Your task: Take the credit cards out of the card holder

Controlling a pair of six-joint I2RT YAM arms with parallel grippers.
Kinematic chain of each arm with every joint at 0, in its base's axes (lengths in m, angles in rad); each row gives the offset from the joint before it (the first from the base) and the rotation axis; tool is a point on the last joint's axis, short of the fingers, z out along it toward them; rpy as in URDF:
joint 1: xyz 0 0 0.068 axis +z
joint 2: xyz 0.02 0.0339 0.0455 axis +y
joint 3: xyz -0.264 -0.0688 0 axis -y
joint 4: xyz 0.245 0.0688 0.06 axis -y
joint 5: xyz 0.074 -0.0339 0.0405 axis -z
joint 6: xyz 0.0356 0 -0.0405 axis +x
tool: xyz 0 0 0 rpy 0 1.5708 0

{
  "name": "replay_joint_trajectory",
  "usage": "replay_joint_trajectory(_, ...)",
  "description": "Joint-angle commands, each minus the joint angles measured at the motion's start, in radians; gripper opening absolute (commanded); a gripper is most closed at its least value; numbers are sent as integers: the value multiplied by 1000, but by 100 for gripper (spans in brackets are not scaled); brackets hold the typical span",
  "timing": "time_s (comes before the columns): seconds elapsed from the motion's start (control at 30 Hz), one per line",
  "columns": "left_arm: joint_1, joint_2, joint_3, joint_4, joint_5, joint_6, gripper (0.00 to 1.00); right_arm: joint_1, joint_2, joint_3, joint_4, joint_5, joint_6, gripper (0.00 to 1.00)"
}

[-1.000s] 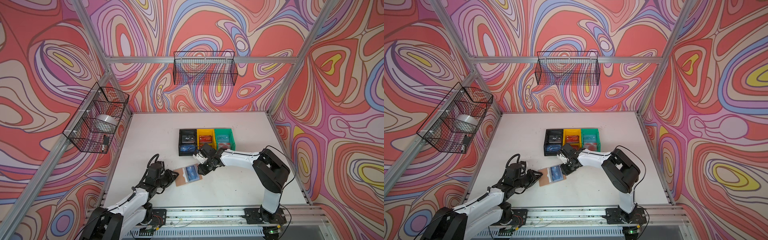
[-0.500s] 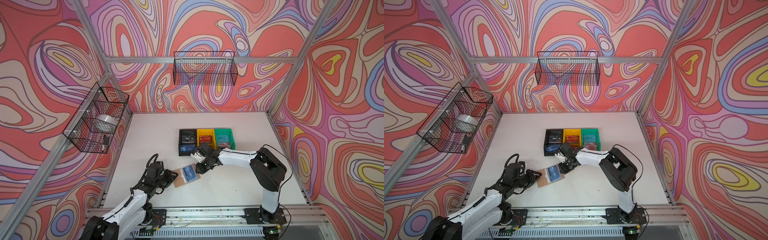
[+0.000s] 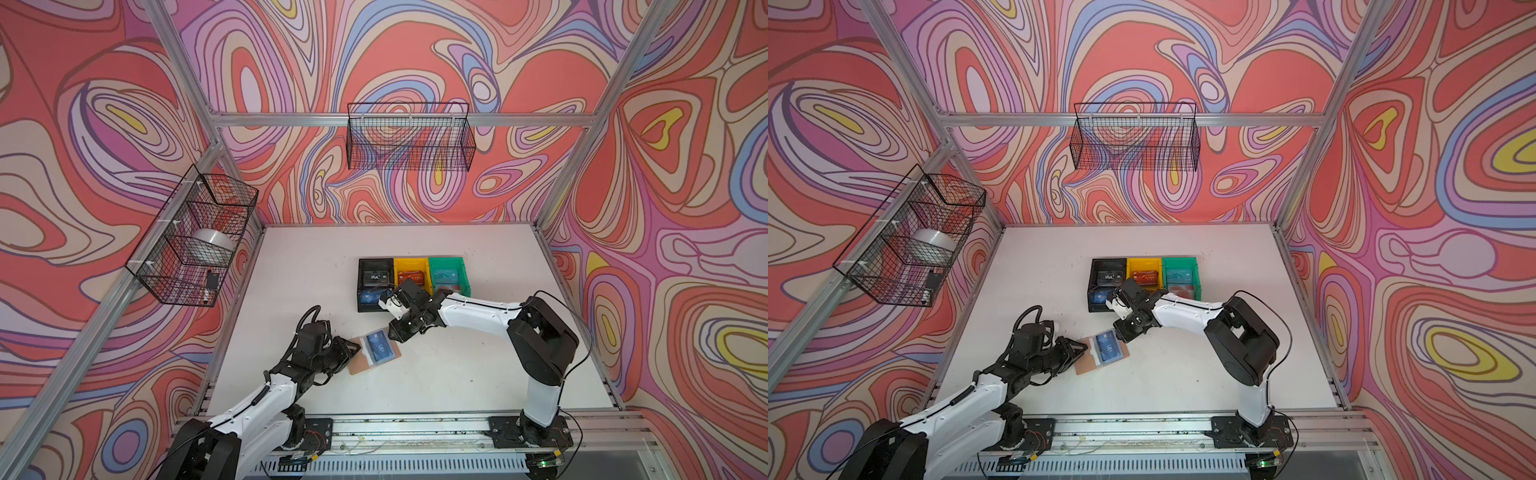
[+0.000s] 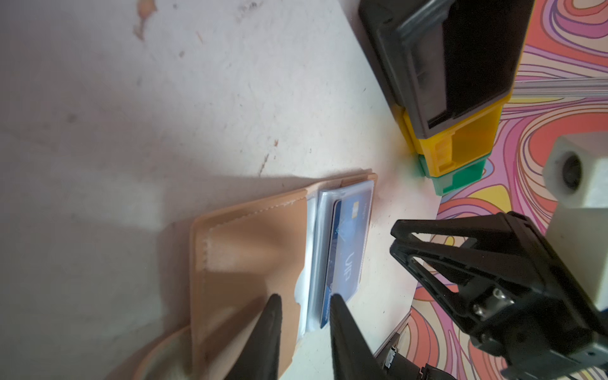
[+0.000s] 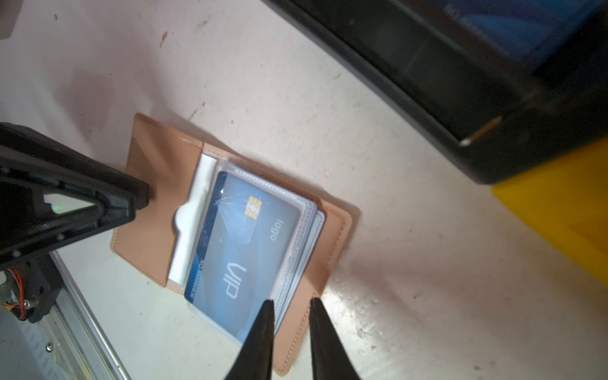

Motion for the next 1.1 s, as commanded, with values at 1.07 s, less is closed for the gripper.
replay_joint_trajectory(1.07, -53, 253, 24, 286, 21, -48, 25, 1, 93, 21, 51, -69, 19, 15)
